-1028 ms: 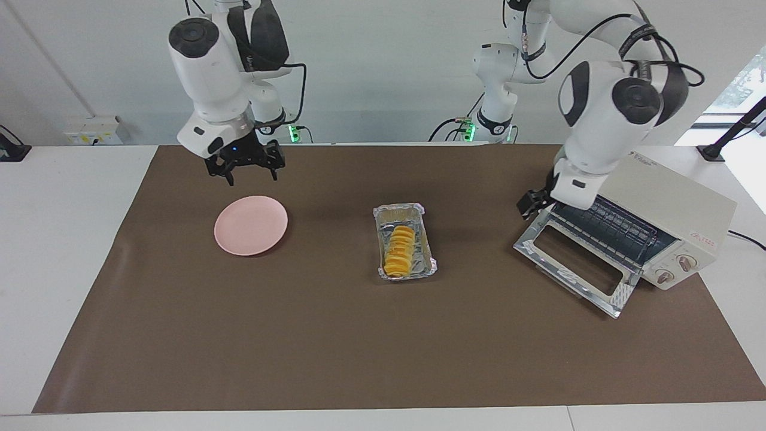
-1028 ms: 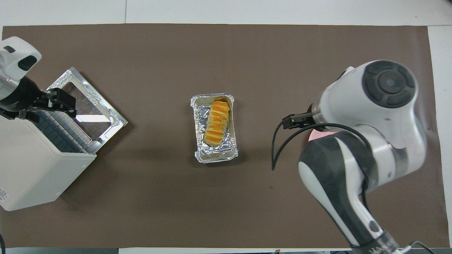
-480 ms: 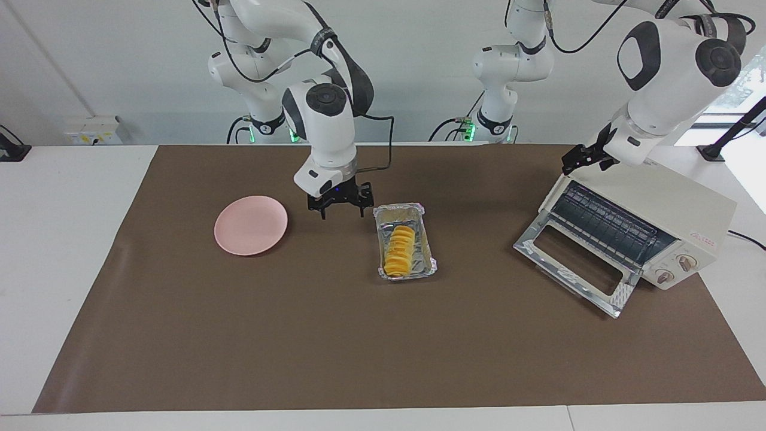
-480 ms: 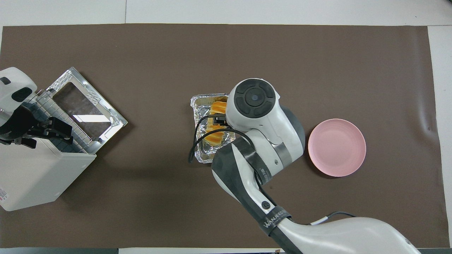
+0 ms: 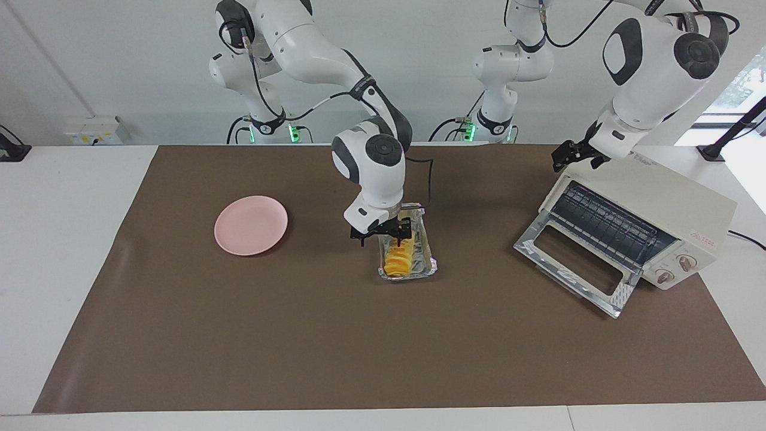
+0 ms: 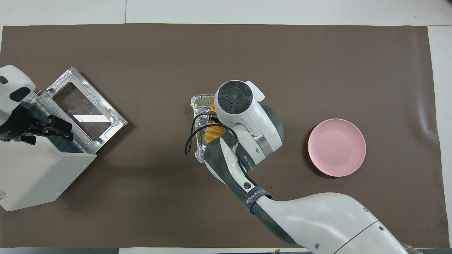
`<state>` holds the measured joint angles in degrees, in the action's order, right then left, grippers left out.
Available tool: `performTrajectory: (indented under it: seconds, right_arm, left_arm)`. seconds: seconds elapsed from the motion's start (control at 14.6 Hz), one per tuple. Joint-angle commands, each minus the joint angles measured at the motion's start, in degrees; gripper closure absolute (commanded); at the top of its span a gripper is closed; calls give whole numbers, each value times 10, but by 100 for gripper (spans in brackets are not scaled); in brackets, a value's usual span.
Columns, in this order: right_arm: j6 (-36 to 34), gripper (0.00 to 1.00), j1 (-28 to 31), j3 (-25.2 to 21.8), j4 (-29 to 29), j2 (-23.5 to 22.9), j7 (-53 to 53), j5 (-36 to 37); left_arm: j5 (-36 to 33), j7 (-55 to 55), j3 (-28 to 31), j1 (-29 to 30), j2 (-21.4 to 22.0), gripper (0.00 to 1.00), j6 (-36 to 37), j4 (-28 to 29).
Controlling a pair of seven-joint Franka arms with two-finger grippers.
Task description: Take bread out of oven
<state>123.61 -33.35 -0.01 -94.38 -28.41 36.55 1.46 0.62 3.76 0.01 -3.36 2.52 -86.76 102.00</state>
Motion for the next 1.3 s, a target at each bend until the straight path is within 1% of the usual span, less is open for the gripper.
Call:
performTrajectory:
  seconds: [0.0,0.07,0.14,0.21,0.27,0.34,0.41,0.48,0.69,1.03,1.1,1.23]
  right_arm:
    - [46,2,6,2,-44,13,-10,9]
    - [54,9,6,1,-51,14,-10,9]
    - [60,19,6,0,-57,15,-16,9]
    - [65,45,6,0,-61,17,-18,9]
    - [65,81,6,0,-61,17,-18,9]
    - [65,100,6,0,-60,16,-17,8]
    - [64,100,6,0,-59,16,-15,9]
    - [63,100,6,0,-57,16,-15,9]
    - [61,100,7,0,-51,16,-17,8]
    - [43,100,14,1,-34,15,-18,7]
    - [18,100,16,1,-16,15,-19,6]
    - [-48,100,31,1,47,8,-23,-1]
  left_arm:
    - [-10,-9,-10,12,0,0,11,-20]
    - [-10,-9,-10,12,4,0,25,-30]
    - [-11,-9,-11,12,3,0,53,-60]
    - [-11,-9,-16,12,1,0,71,-80]
    - [-9,-10,-18,12,1,0,63,-76]
    - [-9,-12,-19,11,5,0,45,-60]
    - [-9,-13,-19,11,9,0,33,-46]
    - [-9,-14,-21,11,9,0,32,-45]
    - [-5,-14,-24,13,7,0,39,-58]
    - [-5,-10,-22,11,11,0,40,-52]
    - [-5,-9,-21,11,11,0,38,-54]
    - [-5,-9,-20,13,12,0,36,-56]
